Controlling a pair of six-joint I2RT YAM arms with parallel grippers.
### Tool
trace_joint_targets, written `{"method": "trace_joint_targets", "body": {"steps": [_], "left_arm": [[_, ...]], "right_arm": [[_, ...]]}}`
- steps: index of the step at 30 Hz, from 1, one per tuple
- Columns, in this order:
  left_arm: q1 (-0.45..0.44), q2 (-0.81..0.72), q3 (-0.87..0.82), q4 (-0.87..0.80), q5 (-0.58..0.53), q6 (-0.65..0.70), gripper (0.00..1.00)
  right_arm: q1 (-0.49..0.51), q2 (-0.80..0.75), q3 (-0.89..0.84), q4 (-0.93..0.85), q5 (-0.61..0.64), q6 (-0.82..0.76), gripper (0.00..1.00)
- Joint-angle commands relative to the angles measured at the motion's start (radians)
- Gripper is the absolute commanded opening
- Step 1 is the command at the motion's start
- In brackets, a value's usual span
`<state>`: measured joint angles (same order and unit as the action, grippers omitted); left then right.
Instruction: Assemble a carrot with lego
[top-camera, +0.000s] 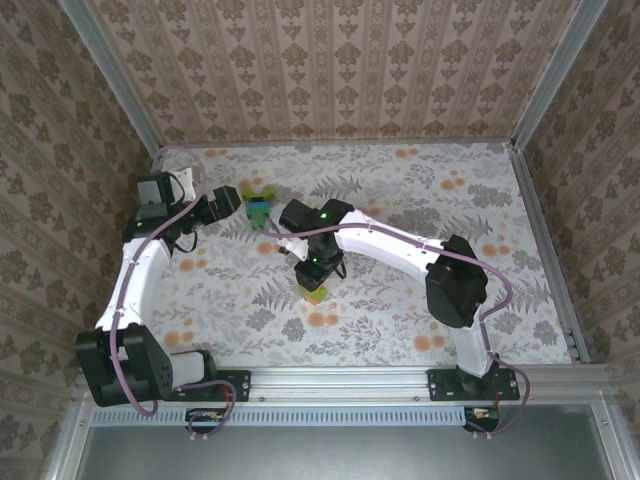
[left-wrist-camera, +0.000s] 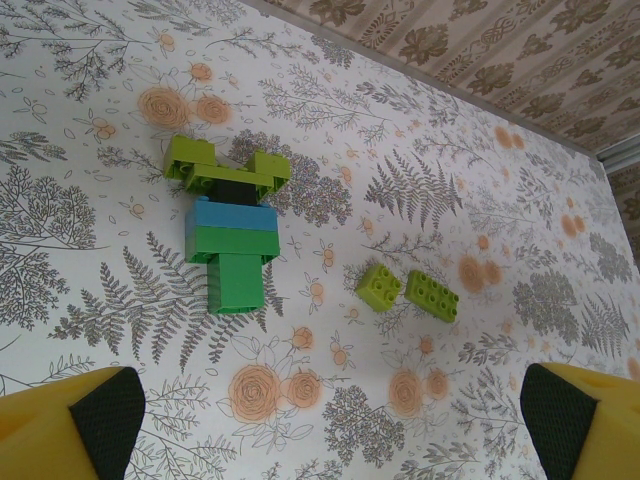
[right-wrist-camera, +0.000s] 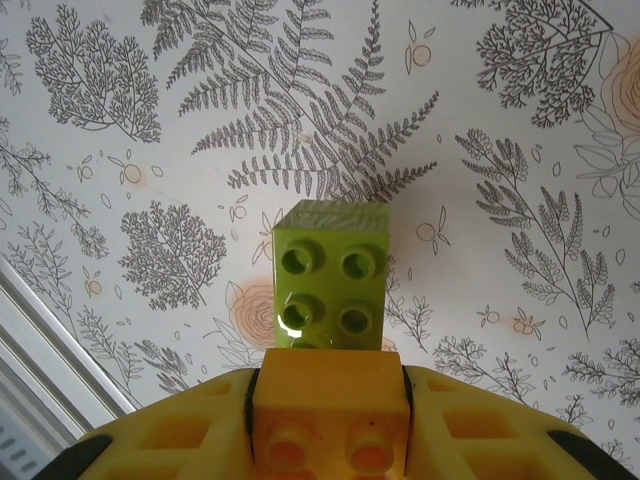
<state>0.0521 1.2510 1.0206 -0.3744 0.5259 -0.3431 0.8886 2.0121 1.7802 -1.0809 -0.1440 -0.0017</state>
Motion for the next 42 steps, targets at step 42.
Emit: {"method": "trace_joint_targets", "body": {"steps": [42], "left_arm": [[-0.008,0.007,0.034,-0.018,-0.001,0.025,1.0]], "right_arm": [[0.031,0.111,0.055,-0.092,0.002,-0.025,0.35]]}}
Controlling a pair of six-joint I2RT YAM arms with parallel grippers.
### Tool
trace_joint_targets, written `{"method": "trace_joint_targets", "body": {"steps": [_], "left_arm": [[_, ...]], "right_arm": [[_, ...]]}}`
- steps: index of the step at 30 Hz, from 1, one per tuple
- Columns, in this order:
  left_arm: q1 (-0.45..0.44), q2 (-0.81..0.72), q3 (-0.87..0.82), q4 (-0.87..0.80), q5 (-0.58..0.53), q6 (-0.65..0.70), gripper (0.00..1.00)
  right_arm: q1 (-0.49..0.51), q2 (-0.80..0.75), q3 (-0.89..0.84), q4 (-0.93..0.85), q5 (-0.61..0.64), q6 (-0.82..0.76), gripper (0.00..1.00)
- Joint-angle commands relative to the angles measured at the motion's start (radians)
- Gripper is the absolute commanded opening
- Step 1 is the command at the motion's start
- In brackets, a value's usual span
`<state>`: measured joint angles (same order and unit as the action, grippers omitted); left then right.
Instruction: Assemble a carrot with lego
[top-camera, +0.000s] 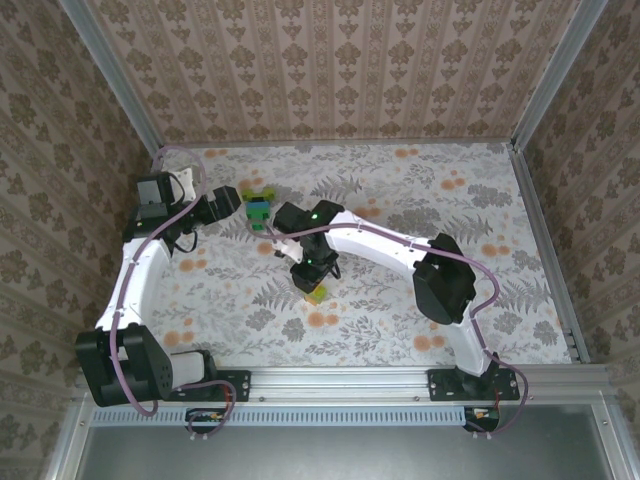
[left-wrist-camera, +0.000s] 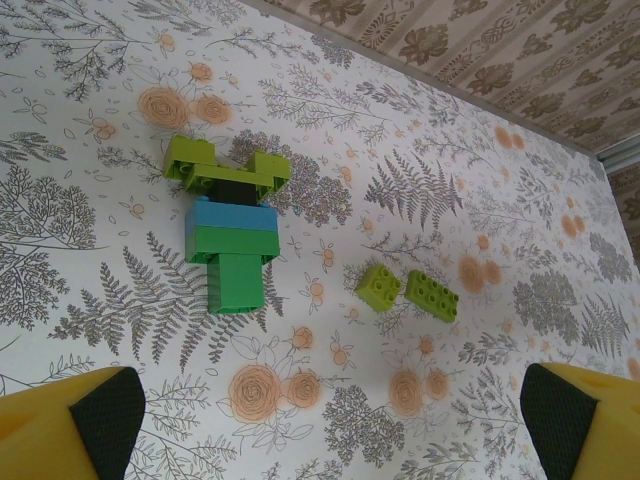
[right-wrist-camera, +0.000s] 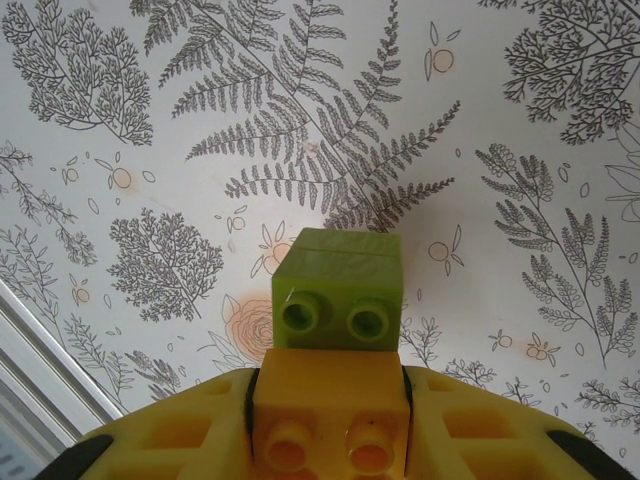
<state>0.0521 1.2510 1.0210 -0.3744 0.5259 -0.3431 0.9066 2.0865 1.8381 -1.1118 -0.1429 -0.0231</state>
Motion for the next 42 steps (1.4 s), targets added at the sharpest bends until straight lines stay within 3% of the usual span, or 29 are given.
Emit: {"method": "trace_joint_targets", "body": {"steps": [1,42], "left_arm": [[-0.008,0.006,0.034,-0.018,0.0,0.025,1.0],[-0.008,0.004,0.032,-0.02,0.0,0.025,1.0]], "right_arm": [[0.014,0.038,-0.006,-0.062,0.004,-0.002,0.35],[0.045,0.119,-0.182,0.001,0.171,0.029,0.32]]}}
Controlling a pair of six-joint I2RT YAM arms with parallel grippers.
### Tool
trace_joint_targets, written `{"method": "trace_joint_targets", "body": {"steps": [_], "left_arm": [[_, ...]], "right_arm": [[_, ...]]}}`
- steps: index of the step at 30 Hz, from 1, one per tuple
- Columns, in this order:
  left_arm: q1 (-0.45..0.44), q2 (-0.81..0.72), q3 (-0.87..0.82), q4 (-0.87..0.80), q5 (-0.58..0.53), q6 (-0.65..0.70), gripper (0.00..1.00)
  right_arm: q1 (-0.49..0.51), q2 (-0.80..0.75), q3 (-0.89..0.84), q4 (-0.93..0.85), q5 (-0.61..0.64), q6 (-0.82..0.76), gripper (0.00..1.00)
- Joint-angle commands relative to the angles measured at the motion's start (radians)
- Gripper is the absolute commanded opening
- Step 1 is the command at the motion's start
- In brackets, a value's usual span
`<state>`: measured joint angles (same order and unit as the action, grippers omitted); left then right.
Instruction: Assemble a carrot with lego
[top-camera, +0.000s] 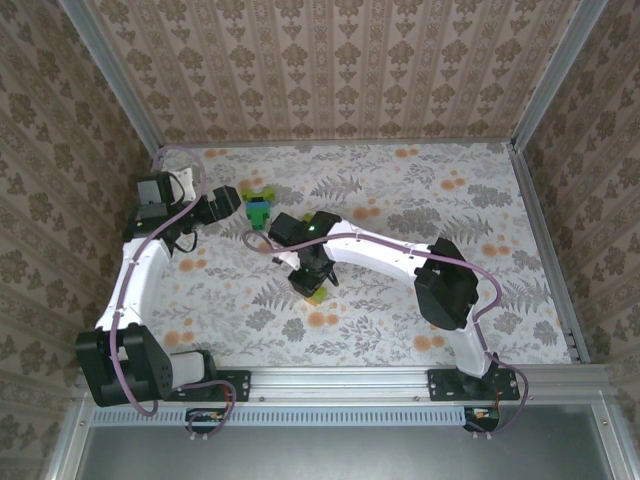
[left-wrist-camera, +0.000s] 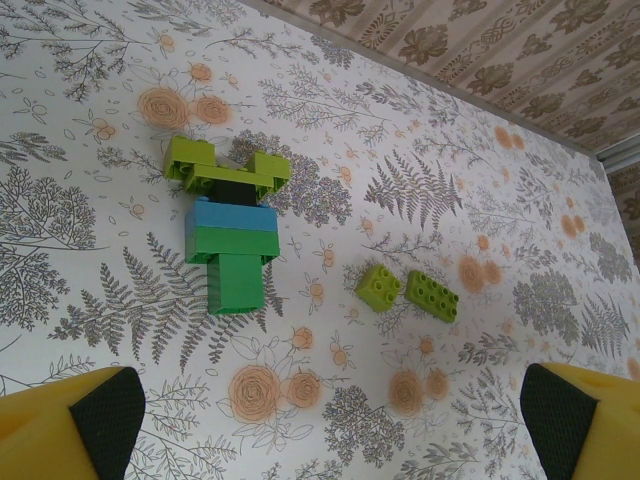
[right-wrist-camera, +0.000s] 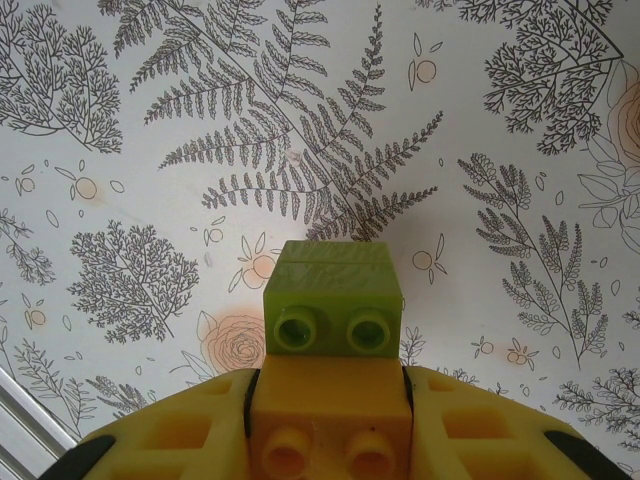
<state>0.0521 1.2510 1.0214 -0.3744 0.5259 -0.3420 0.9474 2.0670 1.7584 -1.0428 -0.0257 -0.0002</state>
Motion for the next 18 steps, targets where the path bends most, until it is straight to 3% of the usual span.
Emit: {"method": "trace_joint_targets", "body": {"steps": [1,18], "left_arm": [[-0.009,0.004,0.032,-0.021,0.002,0.024,1.0],[-0.009,0.007,0.033,-0.023,0.0,0.024,1.0]], "right_arm": [[0.004,0.134,-0.098,-0.072,0.053,0.005,0.32],[0.004,-0.029,0.148,-0.143,0.061,0.004,0.32]]}}
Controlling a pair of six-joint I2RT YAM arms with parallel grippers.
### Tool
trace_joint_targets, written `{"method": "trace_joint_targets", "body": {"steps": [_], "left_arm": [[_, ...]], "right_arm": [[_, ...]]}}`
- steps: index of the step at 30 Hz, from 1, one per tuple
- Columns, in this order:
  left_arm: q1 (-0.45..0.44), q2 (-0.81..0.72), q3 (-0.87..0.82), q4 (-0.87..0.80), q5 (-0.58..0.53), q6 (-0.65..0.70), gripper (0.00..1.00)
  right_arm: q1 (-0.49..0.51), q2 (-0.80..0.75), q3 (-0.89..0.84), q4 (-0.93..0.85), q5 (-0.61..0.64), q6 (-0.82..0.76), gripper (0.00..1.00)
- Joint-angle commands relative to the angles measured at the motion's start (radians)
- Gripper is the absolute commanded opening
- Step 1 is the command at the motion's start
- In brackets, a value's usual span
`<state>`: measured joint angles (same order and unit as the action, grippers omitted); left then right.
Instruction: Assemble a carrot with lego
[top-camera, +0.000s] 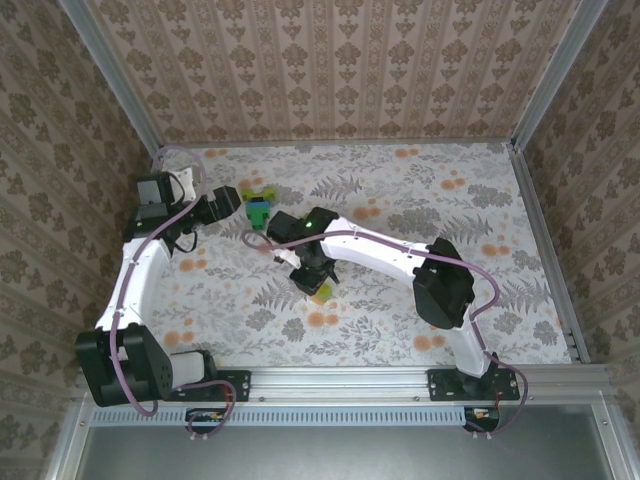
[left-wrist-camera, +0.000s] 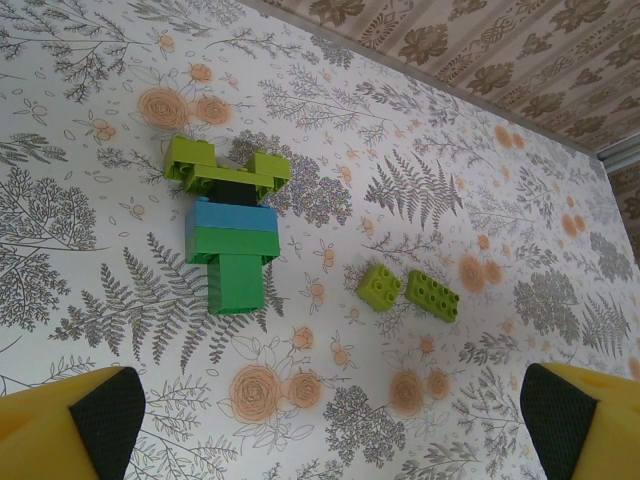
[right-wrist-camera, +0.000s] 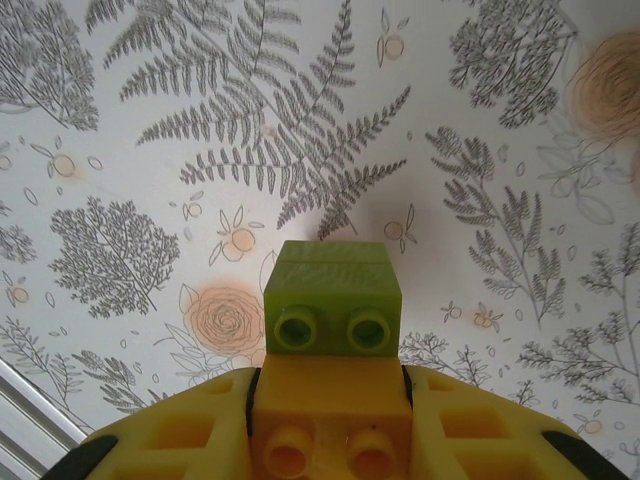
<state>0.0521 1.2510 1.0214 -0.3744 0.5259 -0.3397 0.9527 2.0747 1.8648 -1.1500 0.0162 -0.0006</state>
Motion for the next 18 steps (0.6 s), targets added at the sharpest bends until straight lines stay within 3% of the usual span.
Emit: {"method": "trace_joint_targets", "body": {"steps": [1,18], "left_arm": [[-0.008,0.007,0.033,-0.021,0.0,0.022,1.0],[-0.01,0.01,0.032,-0.021,0.0,0.022,1.0]], "right_arm": [[-0.002,-0.046,0.04,-0.026,0.015,0.009,0.32],[0.001,-0.047,-0.098,0.13,0.019,0.085,0.33]]}}
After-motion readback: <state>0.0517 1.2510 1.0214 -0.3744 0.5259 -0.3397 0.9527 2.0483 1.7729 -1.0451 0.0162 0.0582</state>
